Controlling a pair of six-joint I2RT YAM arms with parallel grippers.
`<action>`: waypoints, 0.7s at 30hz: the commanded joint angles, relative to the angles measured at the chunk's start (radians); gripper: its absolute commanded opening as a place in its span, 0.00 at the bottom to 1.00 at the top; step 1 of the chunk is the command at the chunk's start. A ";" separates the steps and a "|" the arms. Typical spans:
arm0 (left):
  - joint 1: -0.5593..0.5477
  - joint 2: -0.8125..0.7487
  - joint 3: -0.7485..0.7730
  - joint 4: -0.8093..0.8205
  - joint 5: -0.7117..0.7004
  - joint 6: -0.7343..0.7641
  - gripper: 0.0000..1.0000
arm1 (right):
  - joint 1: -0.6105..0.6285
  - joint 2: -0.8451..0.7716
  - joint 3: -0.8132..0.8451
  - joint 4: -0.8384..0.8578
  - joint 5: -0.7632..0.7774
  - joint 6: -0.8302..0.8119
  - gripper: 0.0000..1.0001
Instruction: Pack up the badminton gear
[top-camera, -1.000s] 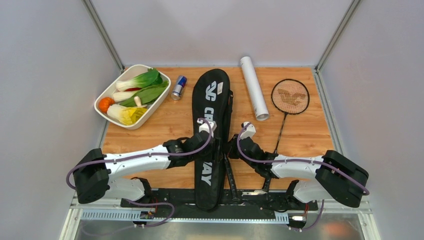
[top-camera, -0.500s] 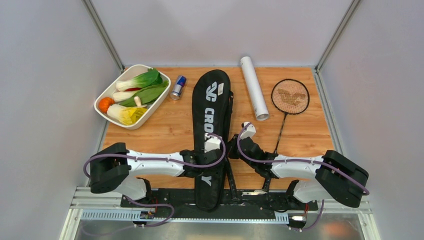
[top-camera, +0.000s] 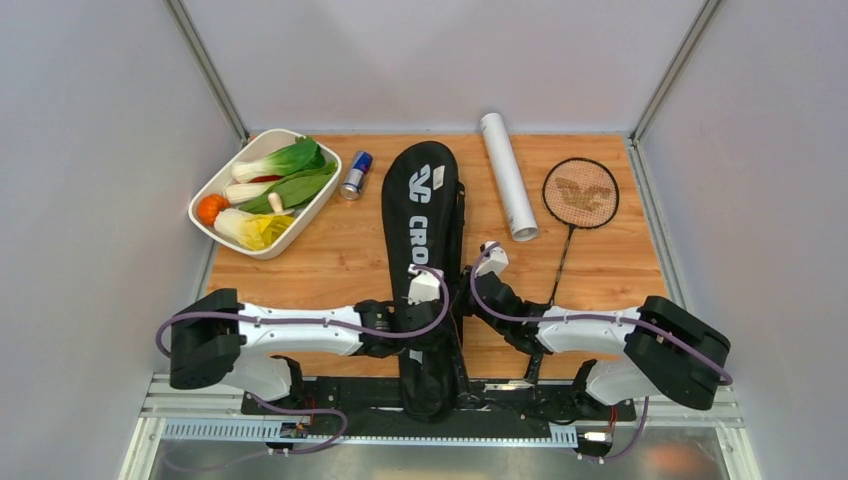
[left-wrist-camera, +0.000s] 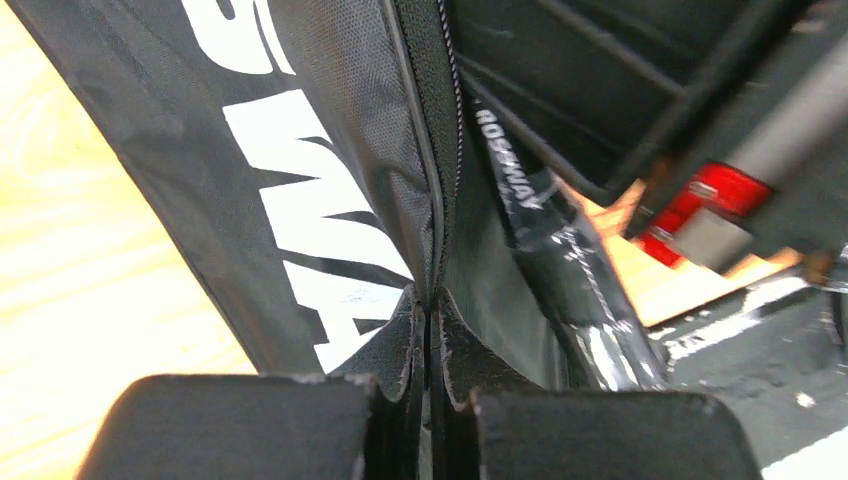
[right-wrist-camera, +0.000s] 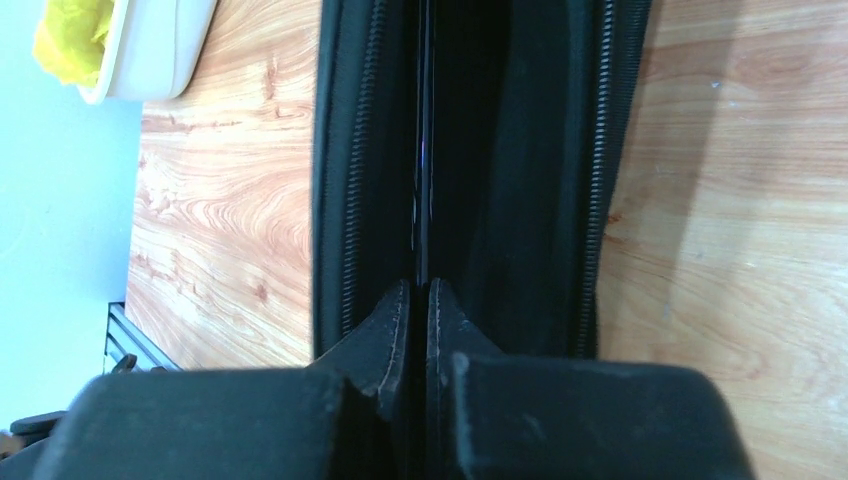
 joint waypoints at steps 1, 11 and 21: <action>-0.022 -0.156 -0.092 0.140 0.106 -0.048 0.00 | -0.012 0.040 0.088 0.105 0.096 0.067 0.00; -0.022 -0.313 -0.258 0.388 0.208 -0.153 0.00 | -0.012 0.162 0.108 0.112 0.217 0.190 0.00; -0.022 -0.309 -0.318 0.501 0.225 -0.195 0.00 | -0.009 0.228 0.148 0.116 0.163 0.134 0.28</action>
